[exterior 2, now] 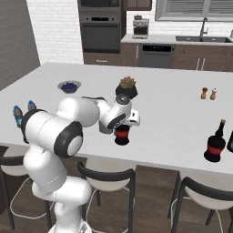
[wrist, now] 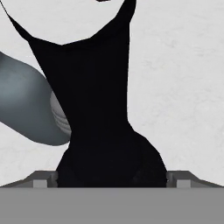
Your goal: Move the plastic bottles in the middle to the plastics group, and the glass bottles in the middle to the glass group.
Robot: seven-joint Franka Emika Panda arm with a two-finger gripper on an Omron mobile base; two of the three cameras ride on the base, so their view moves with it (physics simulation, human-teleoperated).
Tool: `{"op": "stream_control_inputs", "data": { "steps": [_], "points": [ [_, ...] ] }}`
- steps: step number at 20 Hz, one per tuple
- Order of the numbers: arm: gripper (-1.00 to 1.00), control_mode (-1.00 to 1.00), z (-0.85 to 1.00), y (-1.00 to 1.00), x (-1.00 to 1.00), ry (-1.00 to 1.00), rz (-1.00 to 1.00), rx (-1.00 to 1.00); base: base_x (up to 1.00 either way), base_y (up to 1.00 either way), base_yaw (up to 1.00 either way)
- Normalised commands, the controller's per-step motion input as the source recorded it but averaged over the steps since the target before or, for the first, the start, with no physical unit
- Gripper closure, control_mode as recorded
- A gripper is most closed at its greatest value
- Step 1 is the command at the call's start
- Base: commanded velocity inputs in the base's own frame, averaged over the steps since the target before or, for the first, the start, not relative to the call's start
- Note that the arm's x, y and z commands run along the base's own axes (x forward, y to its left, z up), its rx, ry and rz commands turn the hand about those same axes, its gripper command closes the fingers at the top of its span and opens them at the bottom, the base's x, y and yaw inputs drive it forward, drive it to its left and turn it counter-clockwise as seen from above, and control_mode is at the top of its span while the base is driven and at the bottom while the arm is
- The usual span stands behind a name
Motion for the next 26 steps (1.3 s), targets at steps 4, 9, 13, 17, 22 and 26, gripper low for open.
{"op": "stream_control_inputs", "data": {
  "steps": [4, 9, 13, 17, 22, 26],
  "points": [
    [1.00, -1.00, 0.00, 0.00, 0.00, 0.00, 0.00, 0.00, 0.00, 0.00, 0.00],
    [1.00, -1.00, 0.00, 0.00, 0.00, 0.00, 0.00, 0.00, 0.00, 0.00, 0.00],
    [1.00, -1.00, 0.02, -0.14, -0.19, -0.03, -0.03, 0.00, 0.00, 0.00, 0.00],
    [1.00, -1.00, 0.28, -0.52, -0.52, -0.13, -0.17, 0.05, 0.00, 0.00, 0.00],
    [1.00, -1.00, 0.48, -0.52, -0.20, -0.07, -0.22, 0.00, 0.00, 0.00, 0.00],
    [1.00, -1.00, 0.35, -0.64, 0.00, 0.00, -0.20, -0.01, 0.00, 0.00, 0.00]
  ]
}}
